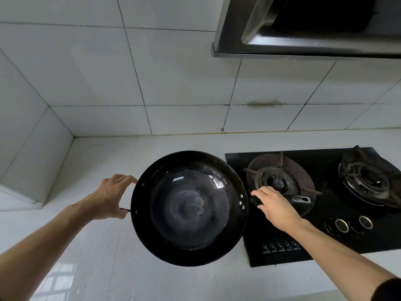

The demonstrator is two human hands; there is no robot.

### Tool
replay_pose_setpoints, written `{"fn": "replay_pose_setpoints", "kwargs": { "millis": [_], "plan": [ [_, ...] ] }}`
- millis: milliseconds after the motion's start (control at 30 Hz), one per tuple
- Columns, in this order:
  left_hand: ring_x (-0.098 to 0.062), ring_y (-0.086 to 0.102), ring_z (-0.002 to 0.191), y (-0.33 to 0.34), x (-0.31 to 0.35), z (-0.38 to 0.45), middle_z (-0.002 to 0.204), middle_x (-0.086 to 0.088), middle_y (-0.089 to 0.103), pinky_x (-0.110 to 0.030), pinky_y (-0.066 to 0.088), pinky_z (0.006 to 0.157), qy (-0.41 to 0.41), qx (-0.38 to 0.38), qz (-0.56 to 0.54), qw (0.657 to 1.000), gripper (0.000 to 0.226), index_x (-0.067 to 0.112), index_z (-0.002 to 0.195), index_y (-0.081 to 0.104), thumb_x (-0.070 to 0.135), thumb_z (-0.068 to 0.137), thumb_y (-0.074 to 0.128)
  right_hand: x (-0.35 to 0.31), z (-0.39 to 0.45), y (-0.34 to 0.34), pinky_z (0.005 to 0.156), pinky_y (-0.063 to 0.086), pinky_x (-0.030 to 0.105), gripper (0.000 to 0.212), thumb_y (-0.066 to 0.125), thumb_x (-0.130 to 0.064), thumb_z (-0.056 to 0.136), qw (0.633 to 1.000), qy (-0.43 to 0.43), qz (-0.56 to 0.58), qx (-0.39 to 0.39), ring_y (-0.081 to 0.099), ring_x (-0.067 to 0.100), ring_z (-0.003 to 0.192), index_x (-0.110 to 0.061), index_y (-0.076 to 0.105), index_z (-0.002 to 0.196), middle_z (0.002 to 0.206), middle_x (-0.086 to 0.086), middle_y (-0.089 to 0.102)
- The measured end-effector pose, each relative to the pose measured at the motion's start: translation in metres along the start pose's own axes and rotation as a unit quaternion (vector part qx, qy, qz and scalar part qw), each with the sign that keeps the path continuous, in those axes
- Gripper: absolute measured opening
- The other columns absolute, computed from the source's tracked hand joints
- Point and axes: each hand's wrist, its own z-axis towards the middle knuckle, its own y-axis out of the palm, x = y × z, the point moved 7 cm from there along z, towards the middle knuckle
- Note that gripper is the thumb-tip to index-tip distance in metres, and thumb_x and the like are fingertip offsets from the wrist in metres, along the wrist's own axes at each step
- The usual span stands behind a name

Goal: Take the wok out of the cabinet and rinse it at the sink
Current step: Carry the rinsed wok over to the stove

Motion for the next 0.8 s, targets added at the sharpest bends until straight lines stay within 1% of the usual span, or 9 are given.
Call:
{"fn": "replay_pose_setpoints", "kwargs": {
  "millis": [167, 233, 300, 333, 367, 433, 567, 667, 800],
  "plan": [
    [-0.021, 0.025, 0.144, -0.001, 0.003, -0.007, 0.153, 0.003, 0.037, -0.042, 0.026, 0.112, 0.009, 0.027, 0.047, 0.999, 0.091, 0.028, 0.145, 0.033, 0.041, 0.068, 0.079, 0.003, -0.009, 0.006, 0.094, 0.044, 0.027, 0.047, 0.068, -0.014, 0.086, 1.000, 0.011, 0.012, -0.002, 0.046, 0.014, 0.115, -0.022, 0.053, 0.130, 0.121, -0.005, 0.052],
    [-0.024, 0.024, 0.145, -0.002, 0.012, -0.014, 0.154, 0.001, 0.037, -0.046, 0.026, 0.112, 0.018, 0.052, 0.066, 0.996, 0.083, 0.028, 0.143, 0.039, 0.030, 0.071, 0.080, 0.001, -0.011, 0.007, 0.092, 0.047, 0.029, 0.048, 0.071, -0.011, 0.083, 1.000, 0.016, 0.017, 0.009, 0.048, 0.016, 0.113, -0.020, 0.056, 0.128, 0.119, -0.004, 0.050],
    [-0.027, 0.031, 0.141, -0.007, 0.028, -0.024, 0.148, -0.003, 0.046, -0.048, 0.031, 0.108, 0.031, 0.101, 0.070, 0.992, 0.076, 0.027, 0.135, 0.048, 0.008, 0.068, 0.077, 0.000, -0.012, 0.006, 0.089, 0.048, 0.029, 0.047, 0.072, -0.008, 0.081, 0.999, 0.027, 0.026, 0.018, 0.050, 0.017, 0.110, -0.018, 0.058, 0.126, 0.119, -0.002, 0.049],
    [-0.028, 0.036, 0.138, -0.011, 0.040, -0.029, 0.143, -0.003, 0.050, -0.049, 0.035, 0.105, 0.040, 0.130, 0.067, 0.988, 0.072, 0.027, 0.131, 0.053, 0.002, 0.067, 0.074, -0.001, -0.012, 0.005, 0.089, 0.047, 0.028, 0.047, 0.072, -0.008, 0.082, 0.999, 0.033, 0.028, 0.019, 0.050, 0.017, 0.110, -0.018, 0.058, 0.126, 0.119, -0.002, 0.048],
    [-0.027, 0.040, 0.134, -0.014, 0.051, -0.034, 0.138, -0.003, 0.055, -0.048, 0.038, 0.101, 0.052, 0.156, 0.059, 0.985, 0.065, 0.026, 0.126, 0.057, 0.001, 0.068, 0.071, -0.001, -0.013, 0.005, 0.090, 0.046, 0.028, 0.047, 0.071, -0.008, 0.082, 0.999, 0.040, 0.030, 0.018, 0.049, 0.016, 0.111, -0.018, 0.058, 0.126, 0.119, -0.003, 0.048],
    [-0.024, 0.048, 0.126, -0.015, 0.077, -0.042, 0.128, 0.000, 0.061, -0.044, 0.043, 0.097, 0.078, 0.187, 0.022, 0.979, 0.047, 0.024, 0.118, 0.063, 0.013, 0.072, 0.065, -0.001, -0.015, 0.007, 0.092, 0.046, 0.028, 0.046, 0.070, -0.009, 0.083, 0.998, 0.053, 0.036, 0.014, 0.048, 0.015, 0.112, -0.019, 0.057, 0.127, 0.120, -0.004, 0.048],
    [-0.020, 0.054, 0.111, 0.006, 0.120, -0.042, 0.116, 0.006, 0.063, -0.035, 0.048, 0.091, 0.082, 0.146, -0.046, 0.985, 0.035, 0.022, 0.112, 0.062, 0.029, 0.078, 0.061, -0.004, -0.025, 0.011, 0.091, 0.048, 0.030, 0.046, 0.071, -0.010, 0.083, 0.995, 0.082, 0.049, 0.016, 0.049, 0.015, 0.113, -0.020, 0.058, 0.126, 0.120, -0.005, 0.048],
    [-0.018, 0.053, 0.106, 0.030, 0.152, -0.041, 0.112, 0.008, 0.062, -0.031, 0.046, 0.087, 0.095, 0.134, -0.045, 0.985, 0.031, 0.025, 0.111, 0.059, 0.040, 0.084, 0.056, -0.010, -0.037, 0.014, 0.089, 0.048, 0.030, 0.044, 0.072, -0.013, 0.084, 0.992, 0.113, 0.049, 0.019, 0.050, 0.016, 0.110, -0.022, 0.058, 0.124, 0.120, -0.006, 0.048],
    [-0.016, 0.055, 0.097, 0.051, 0.186, -0.045, 0.104, 0.010, 0.062, -0.028, 0.045, 0.081, 0.121, 0.152, -0.067, 0.979, 0.030, 0.026, 0.109, 0.060, 0.045, 0.087, 0.054, -0.025, -0.057, 0.019, 0.088, 0.048, 0.032, 0.041, 0.075, -0.019, 0.081, 0.989, 0.141, 0.031, 0.025, 0.055, 0.020, 0.104, -0.024, 0.060, 0.119, 0.113, -0.005, 0.051]
  ]
}}
